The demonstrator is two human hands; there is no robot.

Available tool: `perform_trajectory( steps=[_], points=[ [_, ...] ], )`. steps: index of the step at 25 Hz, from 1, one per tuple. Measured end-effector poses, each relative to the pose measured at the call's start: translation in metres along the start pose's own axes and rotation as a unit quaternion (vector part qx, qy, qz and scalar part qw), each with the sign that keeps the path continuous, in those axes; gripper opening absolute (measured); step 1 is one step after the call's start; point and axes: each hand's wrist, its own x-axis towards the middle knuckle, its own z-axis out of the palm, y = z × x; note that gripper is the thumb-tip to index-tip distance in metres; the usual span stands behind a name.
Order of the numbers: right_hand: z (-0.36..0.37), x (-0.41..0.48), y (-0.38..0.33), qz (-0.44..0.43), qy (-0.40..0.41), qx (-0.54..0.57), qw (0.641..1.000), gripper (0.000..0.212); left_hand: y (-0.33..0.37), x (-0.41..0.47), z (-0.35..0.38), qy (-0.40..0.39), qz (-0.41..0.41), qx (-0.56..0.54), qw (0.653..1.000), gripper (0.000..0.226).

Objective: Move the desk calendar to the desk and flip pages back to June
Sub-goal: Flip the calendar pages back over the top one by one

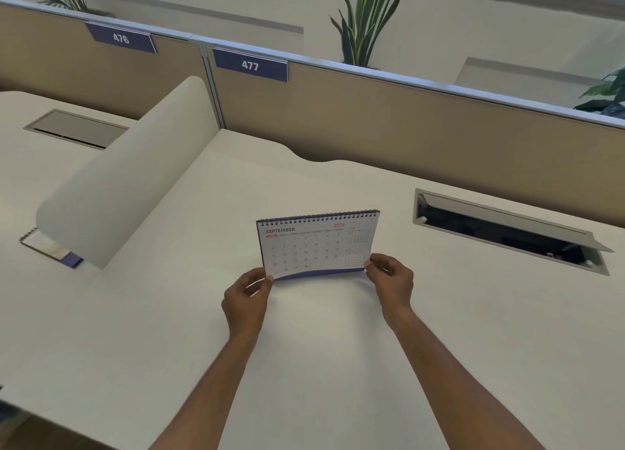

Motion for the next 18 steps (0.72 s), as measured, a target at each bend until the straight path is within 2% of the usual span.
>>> perform_trajectory(
  steps=[7, 13, 18],
  points=[
    [-0.003, -0.004, 0.001, -0.003, 0.004, -0.009, 1.000, 0.012, 0.002, -0.006, -0.004, -0.003, -0.005, -0.022, 1.000, 0.013],
    [-0.002, -0.011, 0.001, -0.014, 0.005, -0.001, 1.000, 0.012, -0.001, -0.013, -0.001, 0.008, 0.058, 0.058, 0.997, 0.021],
    [-0.004, -0.014, 0.001, -0.032, 0.015, -0.005, 0.999, 0.017, -0.001, -0.015, 0.001, -0.001, 0.071, 0.036, 0.997, 0.009]
  ],
)
